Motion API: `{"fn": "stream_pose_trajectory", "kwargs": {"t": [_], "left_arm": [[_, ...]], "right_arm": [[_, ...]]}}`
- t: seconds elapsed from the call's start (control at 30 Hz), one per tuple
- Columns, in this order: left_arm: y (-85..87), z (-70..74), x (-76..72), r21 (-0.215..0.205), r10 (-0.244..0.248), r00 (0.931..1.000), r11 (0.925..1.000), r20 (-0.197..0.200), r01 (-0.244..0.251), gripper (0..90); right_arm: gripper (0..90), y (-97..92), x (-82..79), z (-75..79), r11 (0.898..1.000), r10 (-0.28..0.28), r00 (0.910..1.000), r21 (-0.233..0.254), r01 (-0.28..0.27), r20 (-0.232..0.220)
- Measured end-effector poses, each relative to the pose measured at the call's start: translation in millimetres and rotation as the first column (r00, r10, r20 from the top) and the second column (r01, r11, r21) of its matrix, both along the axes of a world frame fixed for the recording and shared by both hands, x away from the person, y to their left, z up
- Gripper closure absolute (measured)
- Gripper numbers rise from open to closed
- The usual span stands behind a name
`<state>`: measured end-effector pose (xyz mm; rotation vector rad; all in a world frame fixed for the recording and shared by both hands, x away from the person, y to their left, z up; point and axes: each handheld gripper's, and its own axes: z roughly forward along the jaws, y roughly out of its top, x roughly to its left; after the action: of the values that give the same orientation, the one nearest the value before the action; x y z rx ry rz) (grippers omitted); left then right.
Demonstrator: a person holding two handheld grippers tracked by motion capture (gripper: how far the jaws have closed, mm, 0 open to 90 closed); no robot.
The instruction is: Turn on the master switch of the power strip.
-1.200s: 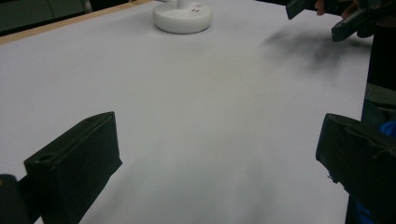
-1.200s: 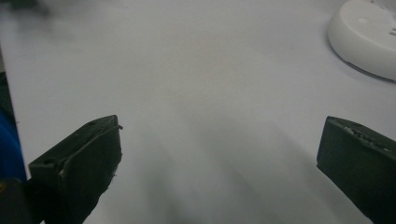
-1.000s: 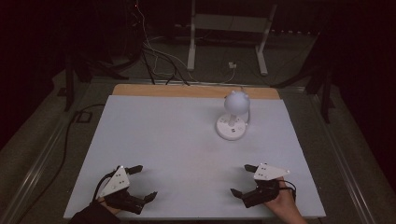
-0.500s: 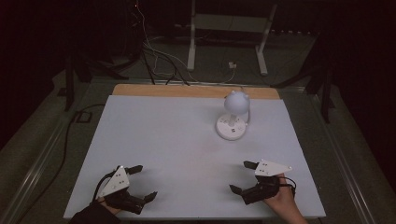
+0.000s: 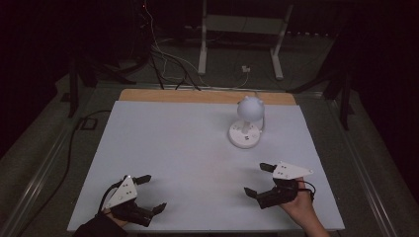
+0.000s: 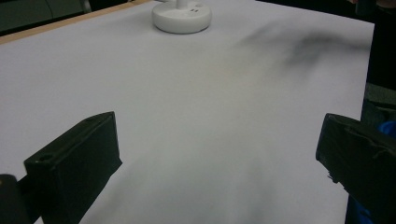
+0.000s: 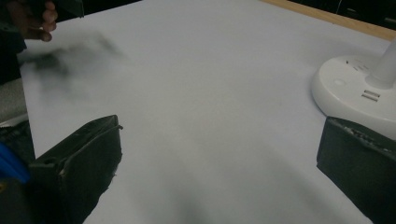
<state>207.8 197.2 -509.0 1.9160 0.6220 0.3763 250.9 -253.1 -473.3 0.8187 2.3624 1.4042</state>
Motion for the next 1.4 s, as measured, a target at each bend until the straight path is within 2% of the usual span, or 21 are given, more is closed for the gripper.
{"fn": "stream_pose_trajectory", "kwargs": {"t": [0.73, 1.07, 1.4], "left_arm": [[-0.1, 0.0, -0.1, 0.000, -0.001, 1.0000, 1.0000, -0.001, 0.001, 0.1], [-0.4, -0.2, -0.2, 0.007, -0.003, 1.0000, 1.0000, 0.002, 0.003, 0.1], [-0.8, -0.6, -0.1, 0.012, -0.006, 1.0000, 0.9999, 0.001, 0.006, 0.1]], "right_arm": [[0.2, 2.7, 14.4, 10.8, 1.000, -0.026, 0.9994, -0.002, 0.026, 0.020], [0.1, -0.5, 23.8, 15.4, 0.998, -0.062, 0.9978, 0.005, 0.062, 0.024], [0.2, -6.3, 36.3, 21.9, 0.995, -0.103, 0.9936, 0.004, 0.103, 0.046]]}}
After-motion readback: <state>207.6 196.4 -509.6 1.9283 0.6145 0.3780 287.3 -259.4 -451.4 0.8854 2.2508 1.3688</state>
